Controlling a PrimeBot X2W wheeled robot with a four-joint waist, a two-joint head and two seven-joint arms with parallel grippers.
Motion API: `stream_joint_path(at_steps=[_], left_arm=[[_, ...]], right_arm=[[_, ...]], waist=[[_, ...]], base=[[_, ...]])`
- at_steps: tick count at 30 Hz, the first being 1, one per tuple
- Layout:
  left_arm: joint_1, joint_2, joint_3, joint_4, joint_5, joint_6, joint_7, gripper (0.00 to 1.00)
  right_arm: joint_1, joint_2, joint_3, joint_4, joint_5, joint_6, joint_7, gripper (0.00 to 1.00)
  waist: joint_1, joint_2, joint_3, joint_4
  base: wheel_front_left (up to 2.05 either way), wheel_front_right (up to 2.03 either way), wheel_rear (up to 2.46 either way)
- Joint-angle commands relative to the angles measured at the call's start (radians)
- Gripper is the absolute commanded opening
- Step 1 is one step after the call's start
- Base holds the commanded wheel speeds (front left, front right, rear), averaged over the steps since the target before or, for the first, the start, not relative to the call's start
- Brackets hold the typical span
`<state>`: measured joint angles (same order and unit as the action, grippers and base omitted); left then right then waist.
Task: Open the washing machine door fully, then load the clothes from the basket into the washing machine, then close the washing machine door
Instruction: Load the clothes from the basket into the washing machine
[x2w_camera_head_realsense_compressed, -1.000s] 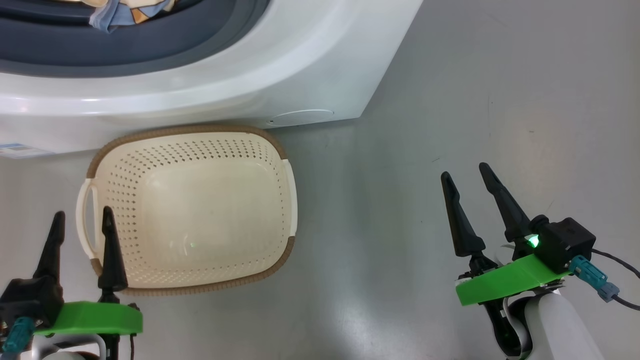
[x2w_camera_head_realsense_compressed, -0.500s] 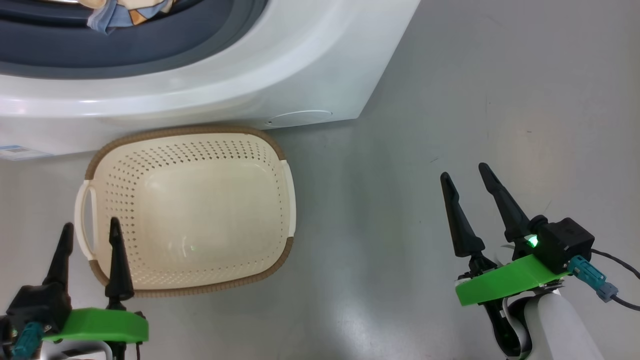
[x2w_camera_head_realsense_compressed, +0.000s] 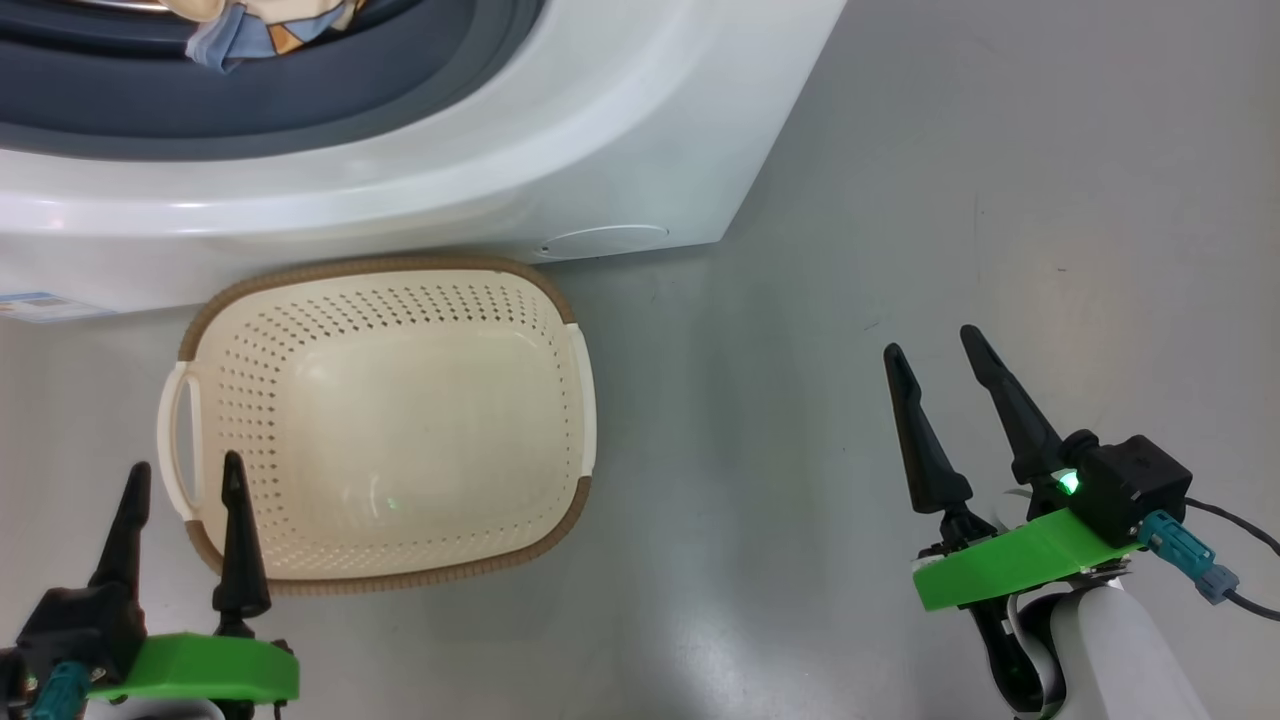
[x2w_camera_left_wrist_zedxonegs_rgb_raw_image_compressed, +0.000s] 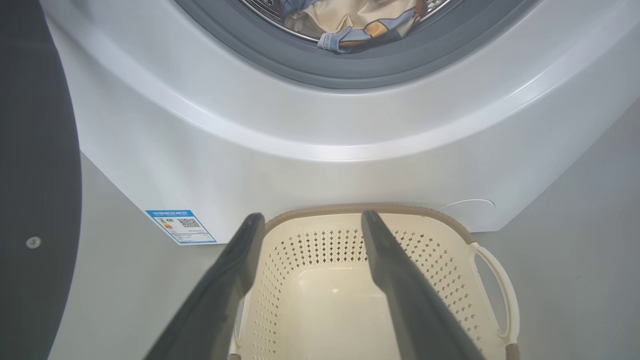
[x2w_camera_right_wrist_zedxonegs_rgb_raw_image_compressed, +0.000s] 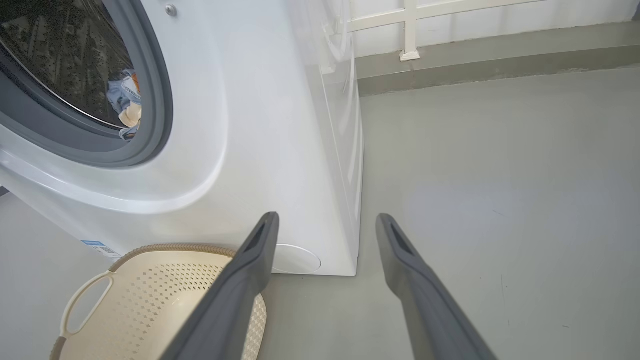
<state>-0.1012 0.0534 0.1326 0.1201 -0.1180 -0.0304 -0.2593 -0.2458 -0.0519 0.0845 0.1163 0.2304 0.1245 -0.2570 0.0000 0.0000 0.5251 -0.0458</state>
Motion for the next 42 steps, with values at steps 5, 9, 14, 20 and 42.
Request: stream_joint_path(at_steps=[5,9,14,20,42], left_arm=[[0.03,0.01,0.028,-0.043,0.012,0.004,-0.002,1.0],[0.035,0.008,0.026,-0.053,0.011,0.005,-0.002,1.0],[0.04,0.006,0.022,-0.059,0.011,0.007,-0.002,1.0],[0.044,0.004,0.02,-0.058,0.008,0.006,-0.002,1.0],[-0.294,0.066,-0.006,-0.015,0.017,-0.037,-0.002,1.0]], right_arm=[[0.015,0.002,0.022,-0.017,-0.008,0.006,-0.005,1.0],[0.019,0.002,0.023,-0.016,-0.008,0.006,-0.005,1.0],[0.021,0.002,0.024,-0.014,-0.007,0.006,-0.005,1.0],[0.026,0.002,0.025,-0.013,-0.008,0.006,-0.005,1.0],[0.006,0.002,0.044,-0.008,-0.002,0.006,-0.005,1.0]], waist=[[0.0,0.0,-0.006,0.003],[0.0,0.0,-0.012,0.005],[0.0,0.0,-0.018,0.006],[0.0,0.0,-0.025,0.006],[0.0,0.0,-0.014,-0.027]], base=[[0.0,0.0,0.0],[0.0,0.0,0.0],[0.0,0.0,0.0],[0.0,0.0,0.0],[0.0,0.0,0.0]])
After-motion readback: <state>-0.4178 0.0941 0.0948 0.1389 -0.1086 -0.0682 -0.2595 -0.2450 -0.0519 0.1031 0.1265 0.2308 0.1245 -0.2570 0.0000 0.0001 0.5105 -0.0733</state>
